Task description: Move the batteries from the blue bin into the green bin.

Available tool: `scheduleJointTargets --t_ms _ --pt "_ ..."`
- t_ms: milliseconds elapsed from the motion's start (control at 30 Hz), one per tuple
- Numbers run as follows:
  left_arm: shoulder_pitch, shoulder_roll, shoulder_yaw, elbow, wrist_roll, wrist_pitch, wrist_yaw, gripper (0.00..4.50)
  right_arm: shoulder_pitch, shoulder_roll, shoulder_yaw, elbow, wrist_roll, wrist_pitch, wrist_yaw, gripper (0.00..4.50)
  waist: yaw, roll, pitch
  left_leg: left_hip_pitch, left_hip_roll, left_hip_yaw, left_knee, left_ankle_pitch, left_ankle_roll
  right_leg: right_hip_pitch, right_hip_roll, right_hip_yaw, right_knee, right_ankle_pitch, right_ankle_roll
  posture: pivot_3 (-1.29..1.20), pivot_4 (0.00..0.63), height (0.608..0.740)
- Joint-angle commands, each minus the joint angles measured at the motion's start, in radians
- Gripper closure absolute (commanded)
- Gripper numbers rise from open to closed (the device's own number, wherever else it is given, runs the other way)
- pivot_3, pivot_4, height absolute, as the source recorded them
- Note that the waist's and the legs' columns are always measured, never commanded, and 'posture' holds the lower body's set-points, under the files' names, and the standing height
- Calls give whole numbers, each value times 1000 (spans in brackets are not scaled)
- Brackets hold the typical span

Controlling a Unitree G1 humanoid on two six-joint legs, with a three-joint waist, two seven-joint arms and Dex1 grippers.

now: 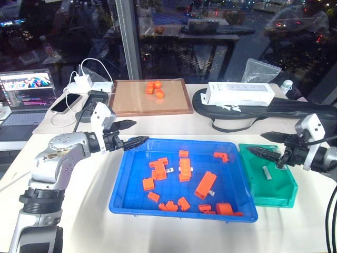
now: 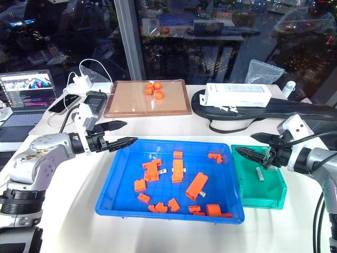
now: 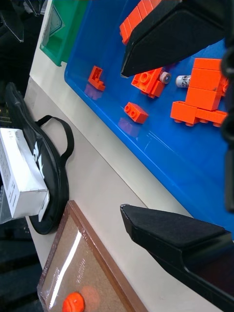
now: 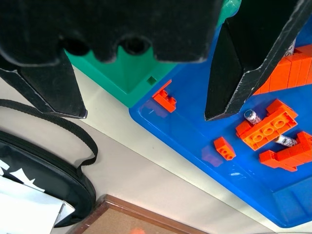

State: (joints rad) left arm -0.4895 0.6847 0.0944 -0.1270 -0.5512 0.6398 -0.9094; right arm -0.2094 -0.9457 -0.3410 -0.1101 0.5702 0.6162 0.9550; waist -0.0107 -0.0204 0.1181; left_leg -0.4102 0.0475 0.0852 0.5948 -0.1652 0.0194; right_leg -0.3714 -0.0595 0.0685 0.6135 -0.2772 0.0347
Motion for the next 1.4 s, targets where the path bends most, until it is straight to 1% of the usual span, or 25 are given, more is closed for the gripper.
scheduleJointTargets --t_ms 33,100,167,200,267,333,467,567,600,633,767,867,967,1067,1233,1333,1400 --pt "-38 32 8 -16 -24 7 -53 0 -54 -32 -8 -79 17 33 -16 43 0 0 0 0 0 0 0 0 0 0 0 0 0 0 0 0 150 740" --pt "-79 54 -2 -28 -66 17 -134 0 -102 -87 53 -171 14 92 -16 43 -3 2 2 0 0 0 0 0 0 -1 0 0 1 0 0 0 150 740" --pt "-94 57 16 -46 -114 20 -186 0 -88 -147 136 -235 -57 75 14 43 -3 4 3 -1 0 0 1 0 0 -2 0 0 2 0 0 0 150 740" --pt "-94 78 -1 -57 -117 38 -215 0 -79 -168 164 -259 -57 83 33 43 -3 4 2 -1 0 0 1 0 0 -2 0 0 2 0 0 0 150 740" --pt "-77 147 -70 -88 -76 45 -280 0 -84 -194 233 -321 -34 133 61 43 -3 2 2 0 1 0 0 0 0 -1 2 -1 0 -1 -1 0 150 740" --pt "-61 191 -106 -116 -64 45 -323 0 -91 -213 300 -362 -44 155 82 43 -5 2 2 0 1 0 -2 0 0 -1 1 -1 0 -1 -2 0 150 740" --pt "-40 234 -130 -148 -53 44 -346 0 -126 -210 445 -372 -150 87 111 43 -1 2 3 -1 1 1 -1 0 0 -3 0 0 0 -1 -2 0 150 740" --pt "-23 251 -144 -156 -38 37 -358 0 -181 -194 562 -351 -245 -9 179 43 -1 2 3 -4 1 1 2 0 0 -7 0 0 2 -1 -2 0 150 740" --pt "-19 251 -146 -158 -34 35 -358 0 -208 -186 601 -329 -288 -58 204 43 -1 2 3 -5 1 1 3 0 0 -12 0 0 2 -3 -4 0 150 740" --pt "-18 249 -149 -159 -30 34 -356 0 -235 -177 631 -303 -325 -102 226 43 -1 2 3 -5 1 1 4 0 0 -13 0 0 2 -3 -5 0 150 740" --pt "-5 249 -155 -170 -24 33 -358 0 -379 -130 762 -149 -480 -338 366 43 -1 2 3 -6 1 3 7 0 0 -15 0 0 8 -2 -4 0 150 740" --pt "21 256 -146 -197 -24 39 -350 0 -464 -79 830 -41 -544 -491 470 43 -2 2 3 -6 1 4 9 0 0 -16 2 0 12 -3 -3 0 150 740" --pt "69 270 -111 -250 -47 60 -332 0 -530 -9 891 66 -596 -635 550 43 -2 2 3 -5 2 5 10 0 0 -15 3 0 15 -3 -4 0 150 740" --pt "112 277 -77 -299 -69 85 -305 0 -569 54 924 157 -641 -743 581 43 -3 2 3 -6 2 5 10 0 0 -14 4 0 17 -3 -5 0 150 740" --pt "187 286 -26 -369 -99 107 -272 0 -605 132 952 257 -696 -833 601 43 -1 2 3 -5 2 5 11 0 0 -15 3 0 17 -3 -5 0 150 740" --pt "214 291 -2 -393 -127 125 -261 0 -617 160 948 295 -711 -859 608 743 0 2 3 -5 3 4 12 0 0 -15 3 0 18 -3 -5 0 150 740" --pt "220 297 0 -391 -121 125 -254 0 -626 163 943 309 -715 -874 623 1397 1 2 3 -5 3 4 12 0 0 -15 3 0 18 -3 -5 0 150 740"
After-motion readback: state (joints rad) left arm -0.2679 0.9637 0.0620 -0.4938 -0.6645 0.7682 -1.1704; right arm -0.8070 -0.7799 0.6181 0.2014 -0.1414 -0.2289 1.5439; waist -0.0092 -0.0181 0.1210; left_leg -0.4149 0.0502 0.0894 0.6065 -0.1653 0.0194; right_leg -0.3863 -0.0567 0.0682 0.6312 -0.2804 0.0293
